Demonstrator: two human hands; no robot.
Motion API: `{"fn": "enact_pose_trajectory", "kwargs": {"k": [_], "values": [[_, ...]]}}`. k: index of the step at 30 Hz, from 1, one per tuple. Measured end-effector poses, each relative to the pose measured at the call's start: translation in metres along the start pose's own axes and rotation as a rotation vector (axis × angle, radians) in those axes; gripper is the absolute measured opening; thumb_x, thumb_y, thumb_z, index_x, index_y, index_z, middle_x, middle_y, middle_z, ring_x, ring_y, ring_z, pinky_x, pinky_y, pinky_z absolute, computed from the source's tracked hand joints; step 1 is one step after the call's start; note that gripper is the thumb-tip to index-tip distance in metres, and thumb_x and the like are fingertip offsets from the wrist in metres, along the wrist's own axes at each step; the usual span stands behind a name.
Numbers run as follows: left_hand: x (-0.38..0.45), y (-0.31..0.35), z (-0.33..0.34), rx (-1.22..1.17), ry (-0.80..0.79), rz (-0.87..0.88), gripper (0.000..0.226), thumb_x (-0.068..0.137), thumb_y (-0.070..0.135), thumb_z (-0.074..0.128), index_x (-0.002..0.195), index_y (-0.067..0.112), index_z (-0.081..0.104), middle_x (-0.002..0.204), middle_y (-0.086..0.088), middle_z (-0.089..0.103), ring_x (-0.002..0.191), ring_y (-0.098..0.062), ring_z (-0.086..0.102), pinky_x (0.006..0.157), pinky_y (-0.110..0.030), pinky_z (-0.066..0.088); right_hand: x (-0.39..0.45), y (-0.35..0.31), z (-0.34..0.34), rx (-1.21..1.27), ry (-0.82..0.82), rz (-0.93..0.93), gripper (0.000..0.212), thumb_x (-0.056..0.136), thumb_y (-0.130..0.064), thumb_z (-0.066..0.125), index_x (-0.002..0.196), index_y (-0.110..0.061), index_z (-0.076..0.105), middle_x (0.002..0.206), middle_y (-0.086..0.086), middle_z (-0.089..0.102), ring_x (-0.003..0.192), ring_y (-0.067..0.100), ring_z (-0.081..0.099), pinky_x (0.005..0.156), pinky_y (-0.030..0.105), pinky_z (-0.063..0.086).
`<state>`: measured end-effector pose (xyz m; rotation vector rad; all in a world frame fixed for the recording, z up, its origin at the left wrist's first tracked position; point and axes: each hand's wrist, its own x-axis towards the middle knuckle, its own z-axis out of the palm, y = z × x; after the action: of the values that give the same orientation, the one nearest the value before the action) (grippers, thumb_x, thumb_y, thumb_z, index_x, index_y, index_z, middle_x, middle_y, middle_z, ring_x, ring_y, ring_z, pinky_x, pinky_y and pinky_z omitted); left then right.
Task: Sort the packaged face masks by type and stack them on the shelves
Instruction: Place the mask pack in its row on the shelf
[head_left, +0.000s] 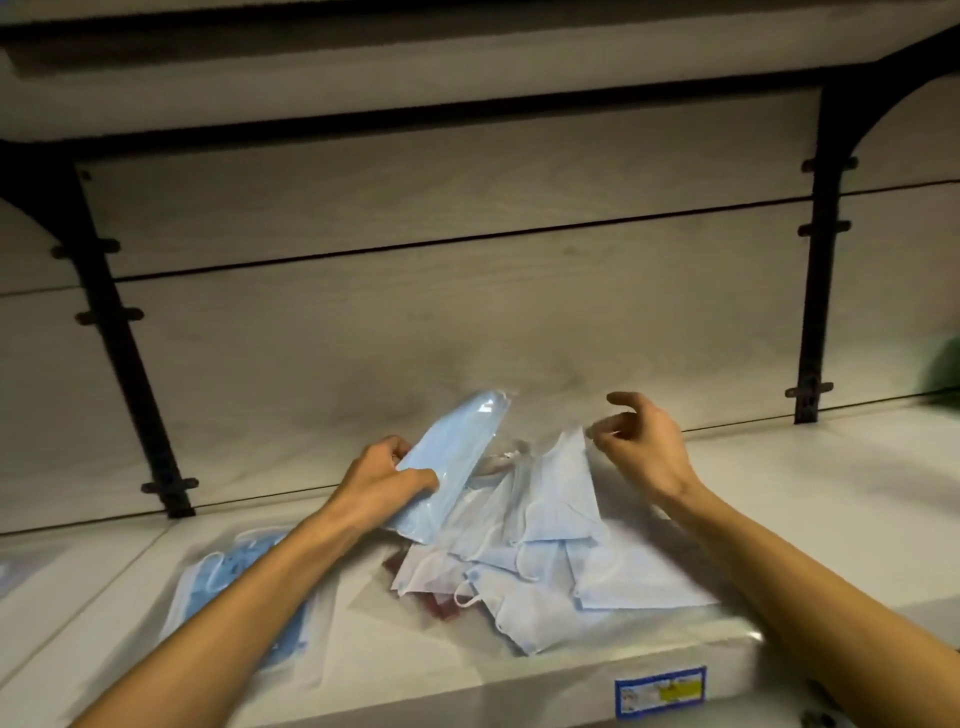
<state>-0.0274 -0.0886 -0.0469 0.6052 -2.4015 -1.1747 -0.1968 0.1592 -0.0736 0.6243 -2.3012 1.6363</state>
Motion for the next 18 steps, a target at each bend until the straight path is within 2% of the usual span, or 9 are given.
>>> {"fn": "enact_pose_trajectory", "kwargs": {"k": [2, 4, 7, 9, 10, 13, 14, 16, 18], "values": [[-0.004, 0.002, -0.001, -0.04, 0.027, -0.022, 0.035, 0.071, 0.024, 0.081, 0.095, 0.012, 0.058, 0.084, -0.003, 0.064, 0.069, -0.018, 0.058, 0.055, -0.024, 0.042, 0.001, -0.004, -0.001, 0.196, 0.005, 0.12, 0.052, 0.086, 0.001, 0.067, 0.135, -0.006, 0.051, 0.093, 0.004, 0.077, 0.081, 0.021, 0.072, 0.076, 0.04, 0.058], [-0.012, 0.004, -0.004, -0.109, 0.041, -0.076, 0.034, 0.078, 0.019, 0.081, 0.102, 0.013, 0.057, 0.087, -0.002, 0.065, 0.069, -0.015, 0.06, 0.053, -0.022, 0.044, 0.0, -0.011, -0.004, 0.429, 0.018, 0.267, 0.053, 0.087, 0.004, 0.067, 0.136, -0.006, 0.048, 0.09, 0.007, 0.075, 0.07, 0.02, 0.07, 0.064, 0.033, 0.055], [-0.027, 0.009, -0.012, -0.296, -0.041, -0.145, 0.035, 0.072, 0.029, 0.076, 0.097, 0.009, 0.062, 0.087, -0.011, 0.066, 0.069, -0.022, 0.063, 0.057, -0.025, 0.045, -0.002, -0.026, -0.009, 0.633, 0.045, 0.387, 0.052, 0.088, 0.004, 0.068, 0.135, -0.004, 0.049, 0.085, 0.009, 0.069, 0.067, 0.017, 0.065, 0.063, 0.028, 0.053], [-0.038, 0.014, -0.023, -0.533, -0.116, -0.203, 0.026, 0.082, 0.03, 0.066, 0.091, 0.005, 0.066, 0.084, -0.017, 0.063, 0.054, -0.021, 0.059, 0.049, -0.023, 0.043, -0.006, -0.043, -0.013, 0.663, 0.04, 0.379, 0.046, 0.088, 0.005, 0.065, 0.133, 0.001, 0.054, 0.089, 0.011, 0.067, 0.068, 0.015, 0.064, 0.065, 0.025, 0.055], [-0.044, 0.015, -0.029, -0.656, -0.152, -0.235, 0.027, 0.089, 0.028, 0.058, 0.095, 0.004, 0.067, 0.087, -0.019, 0.064, 0.047, -0.018, 0.058, 0.043, -0.02, 0.043, -0.009, -0.052, -0.015, 0.67, 0.025, 0.356, 0.043, 0.088, 0.005, 0.064, 0.131, 0.003, 0.057, 0.092, 0.011, 0.067, 0.067, 0.013, 0.063, 0.063, 0.023, 0.055], [-0.058, 0.013, -0.049, -0.882, -0.217, -0.282, 0.034, 0.098, 0.033, 0.043, 0.107, 0.006, 0.061, 0.11, -0.024, 0.065, 0.042, -0.016, 0.057, 0.036, -0.018, 0.04, -0.027, -0.086, -0.02, 0.718, -0.021, 0.266, 0.036, 0.086, 0.0, 0.07, 0.122, 0.0, 0.067, 0.088, 0.006, 0.069, 0.059, 0.005, 0.062, 0.054, 0.015, 0.051], [-0.064, 0.011, -0.056, -0.91, -0.227, -0.285, 0.034, 0.099, 0.033, 0.04, 0.108, 0.007, 0.059, 0.115, -0.025, 0.063, 0.042, -0.016, 0.057, 0.036, -0.018, 0.04, -0.035, -0.098, -0.02, 0.731, -0.041, 0.225, 0.032, 0.086, -0.001, 0.071, 0.118, -0.005, 0.07, 0.086, 0.003, 0.07, 0.062, 0.006, 0.063, 0.058, 0.015, 0.051], [-0.078, 0.006, -0.069, -0.939, -0.228, -0.293, 0.028, 0.102, 0.028, 0.038, 0.109, 0.007, 0.056, 0.116, -0.025, 0.064, 0.042, -0.015, 0.058, 0.037, -0.018, 0.041, -0.057, -0.121, -0.015, 0.712, -0.092, 0.129, 0.022, 0.085, -0.001, 0.07, 0.102, -0.014, 0.076, 0.084, -0.002, 0.073, 0.075, 0.01, 0.064, 0.076, 0.021, 0.05], [-0.096, -0.001, -0.084, -0.941, -0.226, -0.303, 0.023, 0.101, 0.017, 0.042, 0.102, 0.005, 0.061, 0.098, -0.018, 0.071, 0.048, -0.014, 0.062, 0.043, -0.02, 0.05, -0.084, -0.143, -0.005, 0.647, -0.116, 0.021, 0.023, 0.086, 0.003, 0.067, 0.091, -0.017, 0.077, 0.089, -0.003, 0.077, 0.088, 0.014, 0.066, 0.092, 0.029, 0.049]]}}
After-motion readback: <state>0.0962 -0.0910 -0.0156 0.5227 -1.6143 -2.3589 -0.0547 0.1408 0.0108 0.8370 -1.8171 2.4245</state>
